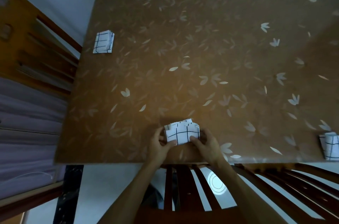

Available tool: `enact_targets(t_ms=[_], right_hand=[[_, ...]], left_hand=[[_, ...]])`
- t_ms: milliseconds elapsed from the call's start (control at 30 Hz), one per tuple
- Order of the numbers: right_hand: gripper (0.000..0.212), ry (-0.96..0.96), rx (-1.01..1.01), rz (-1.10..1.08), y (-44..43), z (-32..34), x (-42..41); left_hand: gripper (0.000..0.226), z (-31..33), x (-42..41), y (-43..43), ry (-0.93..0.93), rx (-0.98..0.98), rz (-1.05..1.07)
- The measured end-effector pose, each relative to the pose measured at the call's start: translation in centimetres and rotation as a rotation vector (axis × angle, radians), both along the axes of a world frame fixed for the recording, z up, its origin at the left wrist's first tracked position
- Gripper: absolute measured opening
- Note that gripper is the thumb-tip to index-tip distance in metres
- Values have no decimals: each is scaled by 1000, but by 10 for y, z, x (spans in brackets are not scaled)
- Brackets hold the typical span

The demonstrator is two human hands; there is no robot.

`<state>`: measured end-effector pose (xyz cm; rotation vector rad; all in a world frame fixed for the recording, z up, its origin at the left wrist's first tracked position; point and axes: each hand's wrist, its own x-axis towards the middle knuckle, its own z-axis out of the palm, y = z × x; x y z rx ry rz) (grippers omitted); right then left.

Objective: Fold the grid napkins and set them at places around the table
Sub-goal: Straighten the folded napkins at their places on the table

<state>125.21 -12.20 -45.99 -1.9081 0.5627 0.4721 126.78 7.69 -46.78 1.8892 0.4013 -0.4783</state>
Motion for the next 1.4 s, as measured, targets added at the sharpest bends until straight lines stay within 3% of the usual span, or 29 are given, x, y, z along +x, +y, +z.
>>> enact_targets(t_ms=[67,200,300,400,467,533,700,867,1033,1167,1233,1400], right_hand=[[30,1,-38,41,-1,-2,-2],[23,-3,-58,68,-2,-3,-2],[20,-34,-38,85,-2,-4,-3],[27,-26,-51,91,-4,-6,-2],[20,-6,-79,93,-5,-8,1],[11,8,-122,88,-7,-9,4],[12,58,-223,67,-6,-9,-4],[22,34,-342,116,2,-5,-24],[19,-290,-697,357,10,-18,-34],[37,-615,-752,615,24,-15,-33],[52,-579,-800,735,30,-17,-38],[60,-312,-809,808,30,-30,-44]], left_hand=[[55,1,-2,1,-40,23,-30],[82,11,-5,-4,-206,99,43],[49,6,-2,-4,-248,99,-33],[11,4,3,-4,-154,9,-85],[1,1,3,-2,-101,-10,-113],[6,-5,0,3,-44,6,-92],[6,-15,-11,9,62,115,-75],[25,-6,-12,-1,-7,422,-220],[41,9,-10,-17,-26,789,-331],[45,28,-10,-29,0,976,-443],[47,29,-8,-29,33,976,-440],[50,26,-6,-24,40,946,-392]])
